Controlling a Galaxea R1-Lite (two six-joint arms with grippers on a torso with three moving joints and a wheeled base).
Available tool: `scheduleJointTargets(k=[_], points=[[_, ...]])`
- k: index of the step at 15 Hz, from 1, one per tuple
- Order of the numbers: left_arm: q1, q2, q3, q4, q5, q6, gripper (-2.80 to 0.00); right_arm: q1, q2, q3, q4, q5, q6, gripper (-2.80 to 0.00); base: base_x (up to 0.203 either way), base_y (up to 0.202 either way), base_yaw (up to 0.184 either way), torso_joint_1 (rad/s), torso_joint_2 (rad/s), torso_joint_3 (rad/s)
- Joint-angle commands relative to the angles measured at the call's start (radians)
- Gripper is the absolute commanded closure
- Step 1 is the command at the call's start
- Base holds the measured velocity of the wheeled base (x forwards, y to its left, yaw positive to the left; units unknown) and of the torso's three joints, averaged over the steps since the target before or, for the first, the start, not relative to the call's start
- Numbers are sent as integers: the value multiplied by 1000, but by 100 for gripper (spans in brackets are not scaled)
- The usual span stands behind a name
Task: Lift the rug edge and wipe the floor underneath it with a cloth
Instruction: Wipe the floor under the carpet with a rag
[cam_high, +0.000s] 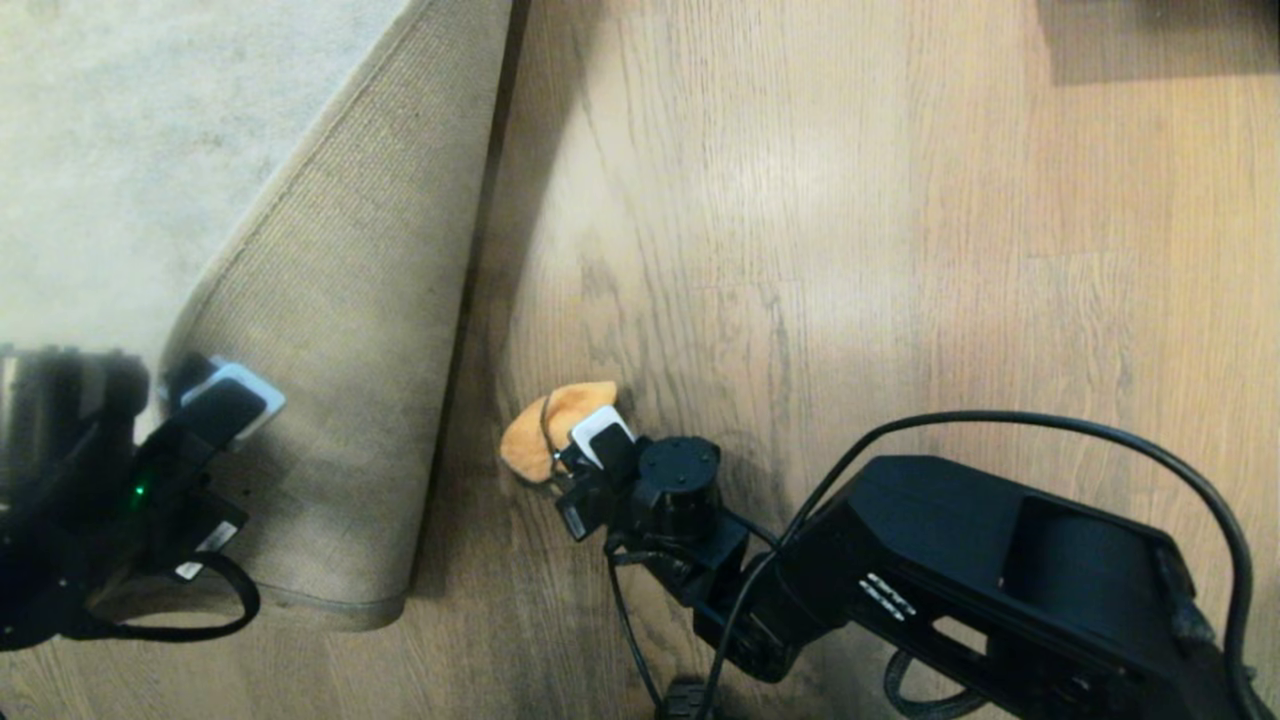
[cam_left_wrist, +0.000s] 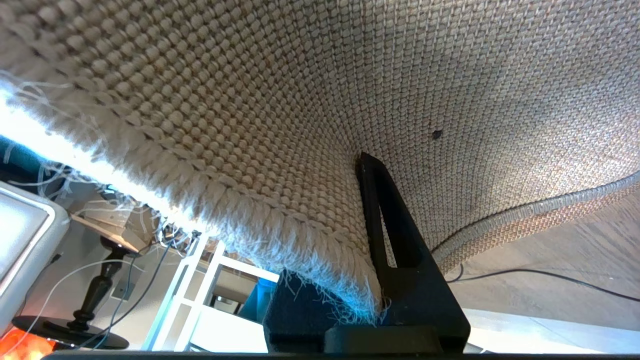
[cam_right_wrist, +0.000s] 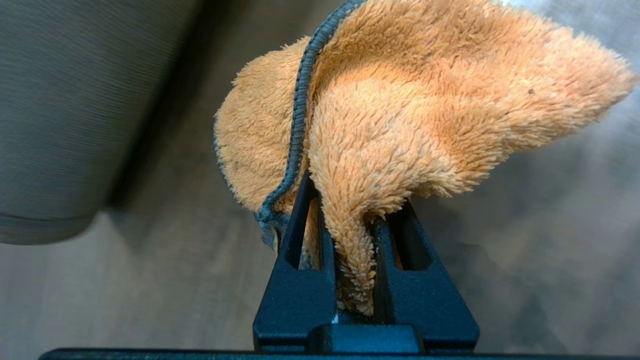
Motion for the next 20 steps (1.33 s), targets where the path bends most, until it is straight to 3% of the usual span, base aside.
scheduleJointTargets(k=[1,12,15,20], points=[[0,0,-1,-1,4,4,0,-22,-15,25,-24,-1,-2,0,0,0,0,0,0,0],[-1,-10,12,-1,4,4,0,-224,-335,304,-29,3,-7,0,0,0,0,0,0,0],[-1,-23,33,-1,2,5,0,-166,-375,342,-22,3,-18,0,0,0,0,0,0,0],[-1,-23,34,-1,2,5,0,19,-321,312,-7,3,-20,0,0,0,0,0,0,0]])
